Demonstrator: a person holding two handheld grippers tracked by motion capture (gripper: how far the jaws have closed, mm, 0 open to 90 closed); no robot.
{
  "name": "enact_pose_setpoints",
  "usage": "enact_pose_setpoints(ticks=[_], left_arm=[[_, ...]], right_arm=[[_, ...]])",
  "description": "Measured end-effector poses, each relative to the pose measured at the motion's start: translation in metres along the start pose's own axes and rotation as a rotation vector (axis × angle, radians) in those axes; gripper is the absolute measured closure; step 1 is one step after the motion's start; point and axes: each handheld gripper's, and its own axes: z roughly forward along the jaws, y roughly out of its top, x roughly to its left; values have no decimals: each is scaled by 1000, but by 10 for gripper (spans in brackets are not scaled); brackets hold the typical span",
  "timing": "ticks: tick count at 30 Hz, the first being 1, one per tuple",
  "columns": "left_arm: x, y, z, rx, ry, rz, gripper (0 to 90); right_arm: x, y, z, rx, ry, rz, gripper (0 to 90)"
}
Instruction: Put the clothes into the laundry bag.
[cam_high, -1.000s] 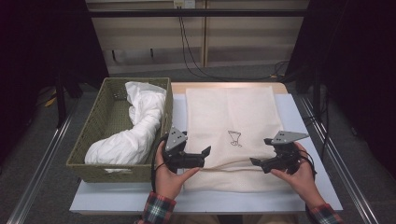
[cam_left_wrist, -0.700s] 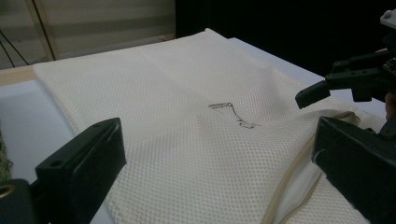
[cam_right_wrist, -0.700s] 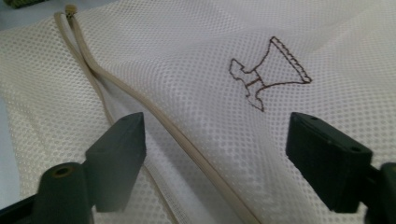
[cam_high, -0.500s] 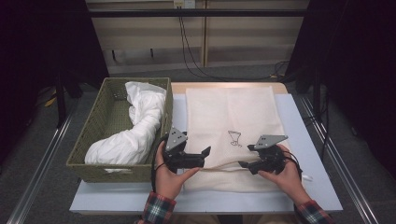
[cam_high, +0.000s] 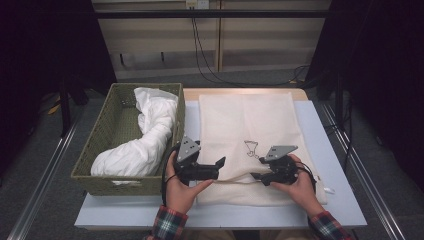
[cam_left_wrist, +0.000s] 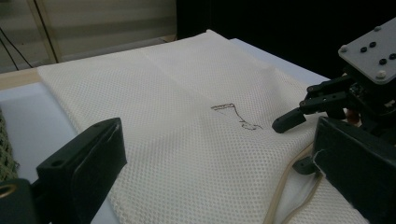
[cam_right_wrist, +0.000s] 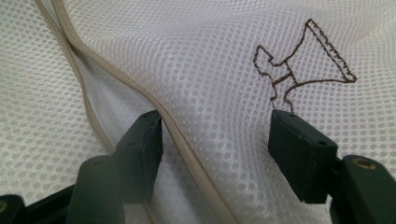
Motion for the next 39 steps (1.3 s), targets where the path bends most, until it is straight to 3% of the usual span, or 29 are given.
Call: enact_pose_setpoints(ticks=[9,18,21,28,39], left_arm=[[1,1,-1,-4,2,9,29],[0,0,0,6,6,16,29],[-1,-1,1,6,4,6,29],[-1,-1,2,10,8,8,25],[-2,-2,4,16,1,7,25]], right_arm=[[0,1,4,2,8,15,479],[-3,4,7,1,24,17,699],[-4,4,8,0,27,30,734],[-7,9,7,18,32,3,845],[-12,19,1,10,48,-2,869]])
